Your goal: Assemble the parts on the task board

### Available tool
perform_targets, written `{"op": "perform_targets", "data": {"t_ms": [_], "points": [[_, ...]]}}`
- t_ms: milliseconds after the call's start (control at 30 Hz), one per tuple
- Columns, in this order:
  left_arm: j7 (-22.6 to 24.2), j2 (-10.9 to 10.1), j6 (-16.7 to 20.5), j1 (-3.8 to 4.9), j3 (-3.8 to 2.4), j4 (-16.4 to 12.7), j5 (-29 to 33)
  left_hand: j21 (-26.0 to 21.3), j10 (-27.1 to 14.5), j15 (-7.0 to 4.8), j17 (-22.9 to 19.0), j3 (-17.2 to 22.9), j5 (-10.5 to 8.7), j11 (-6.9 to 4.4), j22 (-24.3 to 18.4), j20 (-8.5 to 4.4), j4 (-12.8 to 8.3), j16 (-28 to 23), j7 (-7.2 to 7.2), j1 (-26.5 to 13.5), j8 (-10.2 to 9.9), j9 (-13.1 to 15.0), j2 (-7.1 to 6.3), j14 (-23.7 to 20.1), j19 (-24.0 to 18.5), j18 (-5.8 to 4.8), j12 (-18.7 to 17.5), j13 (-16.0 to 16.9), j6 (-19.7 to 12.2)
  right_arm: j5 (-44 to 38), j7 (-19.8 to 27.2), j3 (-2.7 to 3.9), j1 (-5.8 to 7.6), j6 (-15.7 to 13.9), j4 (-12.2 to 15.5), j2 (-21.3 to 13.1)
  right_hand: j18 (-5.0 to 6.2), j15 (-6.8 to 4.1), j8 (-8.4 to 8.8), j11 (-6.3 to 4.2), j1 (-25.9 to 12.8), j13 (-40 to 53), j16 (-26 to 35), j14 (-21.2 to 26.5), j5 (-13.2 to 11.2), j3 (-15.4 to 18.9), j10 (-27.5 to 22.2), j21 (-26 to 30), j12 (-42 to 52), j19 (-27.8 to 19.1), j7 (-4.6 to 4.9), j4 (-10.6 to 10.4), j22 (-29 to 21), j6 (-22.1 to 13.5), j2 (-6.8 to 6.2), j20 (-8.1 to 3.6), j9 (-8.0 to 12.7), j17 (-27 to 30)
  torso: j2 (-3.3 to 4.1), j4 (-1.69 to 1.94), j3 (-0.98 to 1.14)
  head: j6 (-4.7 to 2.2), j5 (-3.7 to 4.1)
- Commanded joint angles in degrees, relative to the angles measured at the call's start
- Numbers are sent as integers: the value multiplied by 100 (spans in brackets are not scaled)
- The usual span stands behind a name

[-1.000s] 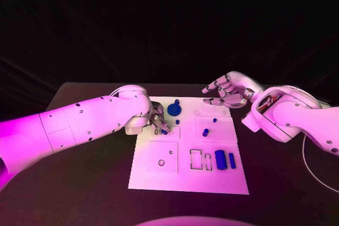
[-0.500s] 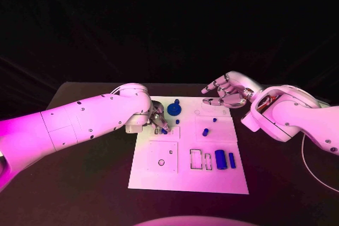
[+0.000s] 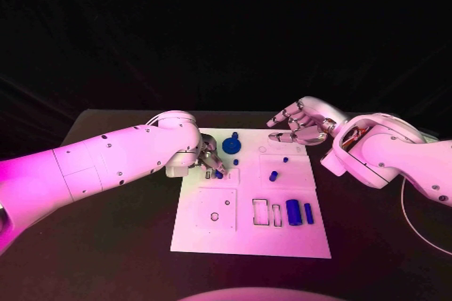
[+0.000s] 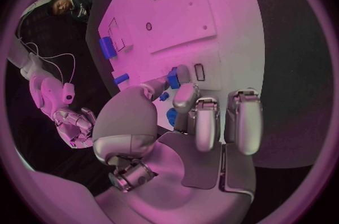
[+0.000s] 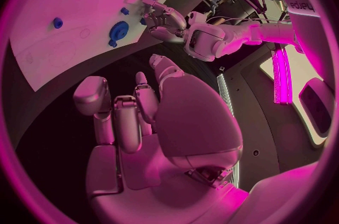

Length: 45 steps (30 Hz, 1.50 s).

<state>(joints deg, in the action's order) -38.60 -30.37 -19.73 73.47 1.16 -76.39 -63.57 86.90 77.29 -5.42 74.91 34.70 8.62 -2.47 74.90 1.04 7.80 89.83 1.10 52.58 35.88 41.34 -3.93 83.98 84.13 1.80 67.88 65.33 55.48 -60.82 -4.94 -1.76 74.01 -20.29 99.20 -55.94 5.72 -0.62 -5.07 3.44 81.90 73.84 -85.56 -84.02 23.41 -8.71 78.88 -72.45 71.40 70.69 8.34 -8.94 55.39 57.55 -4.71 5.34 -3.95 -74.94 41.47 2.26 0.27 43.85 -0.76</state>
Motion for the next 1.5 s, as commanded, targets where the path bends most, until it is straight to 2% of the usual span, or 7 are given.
{"op": "perform_targets", "data": {"t_ms": [33,333,567,1500], "points": [[-29,25,-306,-97,67,-5,114,5,30,-21,1509,-57,6,-1,1072,-26,10,17,22,-61,-15,-7,-14,602,365,-67,0,11,14,-7,-7,1,-3,122,0,13,111,-27,-4,-14,-26,6,28,-419,-3,-23,-32,27,-38,-30,10,-13,-5,26,-36,-6,9,-746,2,3,4,-4,-2],[-27,28,-321,-98,67,-12,113,1,41,-23,1509,-117,6,-3,1068,-28,29,17,18,-83,-23,-10,-4,602,363,-66,10,24,30,-7,-3,1,-3,148,1,20,112,-27,-4,-14,-35,6,30,-418,-7,-24,-31,29,-38,-32,10,-20,-8,27,-35,-6,8,-743,1,-8,3,18,-9],[-26,31,-362,-98,67,-30,112,4,58,-26,1509,-157,7,-8,1073,-29,16,17,10,-76,-24,-11,-15,602,365,-67,31,47,47,-7,1,0,-3,152,3,19,112,-27,-4,-14,-35,6,30,-418,-7,-24,-31,29,-38,-32,10,-20,-8,27,-35,-6,8,-743,1,0,3,20,-4],[-29,16,-485,-98,67,-71,107,26,118,-43,1509,-352,6,-29,1111,-44,4,17,-10,-85,-54,-34,-46,602,384,-76,78,106,125,-7,0,0,-3,151,16,4,112,-26,-4,-13,-44,3,33,-417,-11,-24,-33,33,-41,-35,10,-25,-12,26,-39,-5,8,-739,0,-5,3,48,-21]]}}
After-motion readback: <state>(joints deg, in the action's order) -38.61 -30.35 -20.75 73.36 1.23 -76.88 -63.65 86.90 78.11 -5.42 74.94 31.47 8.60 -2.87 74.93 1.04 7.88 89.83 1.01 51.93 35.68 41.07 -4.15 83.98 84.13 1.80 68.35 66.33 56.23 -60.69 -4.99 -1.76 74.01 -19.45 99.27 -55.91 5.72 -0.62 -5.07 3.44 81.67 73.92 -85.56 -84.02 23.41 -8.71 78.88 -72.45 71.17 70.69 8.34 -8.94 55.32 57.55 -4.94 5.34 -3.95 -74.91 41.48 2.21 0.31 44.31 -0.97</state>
